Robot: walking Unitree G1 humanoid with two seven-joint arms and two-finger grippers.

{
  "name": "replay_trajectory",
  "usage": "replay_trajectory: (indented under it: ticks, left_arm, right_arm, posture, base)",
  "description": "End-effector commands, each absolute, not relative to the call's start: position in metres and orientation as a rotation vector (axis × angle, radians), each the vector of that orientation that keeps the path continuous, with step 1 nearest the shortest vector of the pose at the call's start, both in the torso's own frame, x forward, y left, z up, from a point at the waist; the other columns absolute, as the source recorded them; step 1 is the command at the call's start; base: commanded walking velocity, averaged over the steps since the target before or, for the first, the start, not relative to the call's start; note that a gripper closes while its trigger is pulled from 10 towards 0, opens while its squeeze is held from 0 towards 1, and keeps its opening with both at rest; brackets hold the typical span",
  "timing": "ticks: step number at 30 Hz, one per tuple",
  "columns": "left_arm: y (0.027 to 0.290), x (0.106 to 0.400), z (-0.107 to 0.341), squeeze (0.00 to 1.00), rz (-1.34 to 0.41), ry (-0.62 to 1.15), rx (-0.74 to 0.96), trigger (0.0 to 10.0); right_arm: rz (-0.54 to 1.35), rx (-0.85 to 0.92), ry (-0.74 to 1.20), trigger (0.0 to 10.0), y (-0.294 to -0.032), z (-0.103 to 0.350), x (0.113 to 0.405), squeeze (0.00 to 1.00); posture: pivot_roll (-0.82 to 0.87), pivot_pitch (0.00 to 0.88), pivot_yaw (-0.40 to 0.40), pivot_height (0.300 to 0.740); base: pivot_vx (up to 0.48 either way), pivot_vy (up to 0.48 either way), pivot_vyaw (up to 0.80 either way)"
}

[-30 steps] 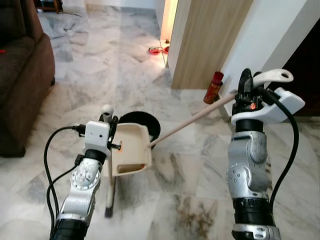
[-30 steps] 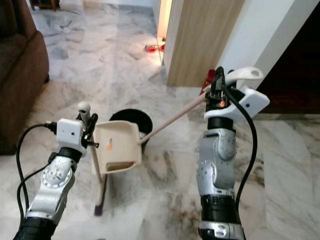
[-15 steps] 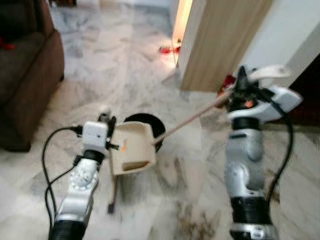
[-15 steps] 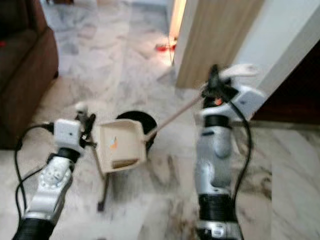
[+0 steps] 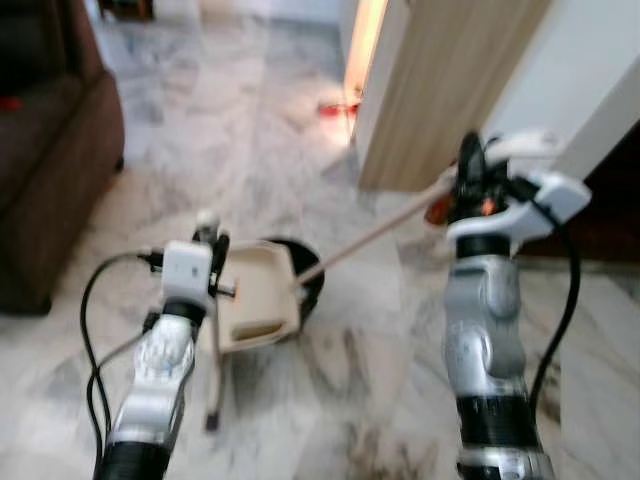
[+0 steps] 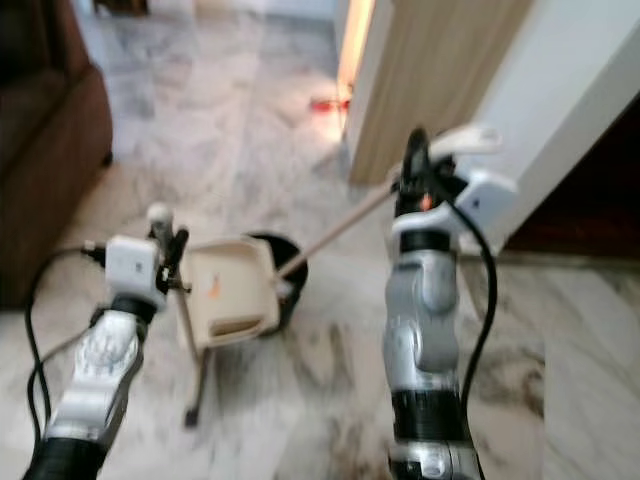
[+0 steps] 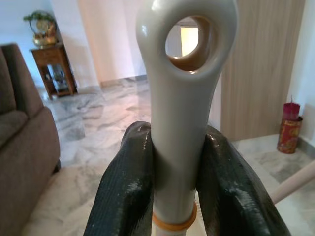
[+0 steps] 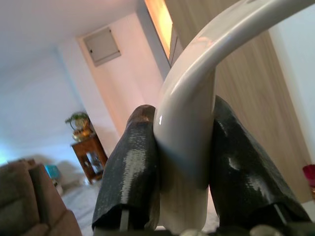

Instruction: Sweep floor

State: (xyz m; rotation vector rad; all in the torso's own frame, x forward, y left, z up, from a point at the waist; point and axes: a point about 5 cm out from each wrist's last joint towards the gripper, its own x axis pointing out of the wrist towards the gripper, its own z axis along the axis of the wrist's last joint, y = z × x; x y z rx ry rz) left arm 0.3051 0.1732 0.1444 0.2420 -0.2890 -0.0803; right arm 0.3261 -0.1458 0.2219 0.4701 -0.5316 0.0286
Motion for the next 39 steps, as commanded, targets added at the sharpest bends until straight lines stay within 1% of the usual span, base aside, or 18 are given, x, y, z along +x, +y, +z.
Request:
replay_trajectory:
  ticks: [1,29,39]
  left_arm:
    - [0.1666,0.3056,0.1547,0.0,-0.095,-0.344,0.236,10.0]
    - [0.1677,0.3031,0.1537,0.0,-0.097,-0.344,0.233,10.0]
    - [0.1745,0.3003,0.1524,0.0,-0.065,-0.342,0.232,10.0]
  right_arm:
    - [0.02,0.481,-0.612,10.0,-0.1526,0.2376,0.3214,0.0]
    - [0.036,0.476,-0.619,10.0,-0.1508,0.2406,0.3208,0.0]
    - [0.037,0.48,-0.614,10.0,-0.1502,0.24,0.3207,0.0]
  posture:
    - [0.22,0.107,-0.114,0.74]
    - [0.22,0.109,-0.116,0.74]
    - [0.22,0.112,-0.115,0.74]
  base:
    - [0.266,0.0,0.0]
    - [0.267,0.0,0.0]
    - [0.0,0.0,0.0]
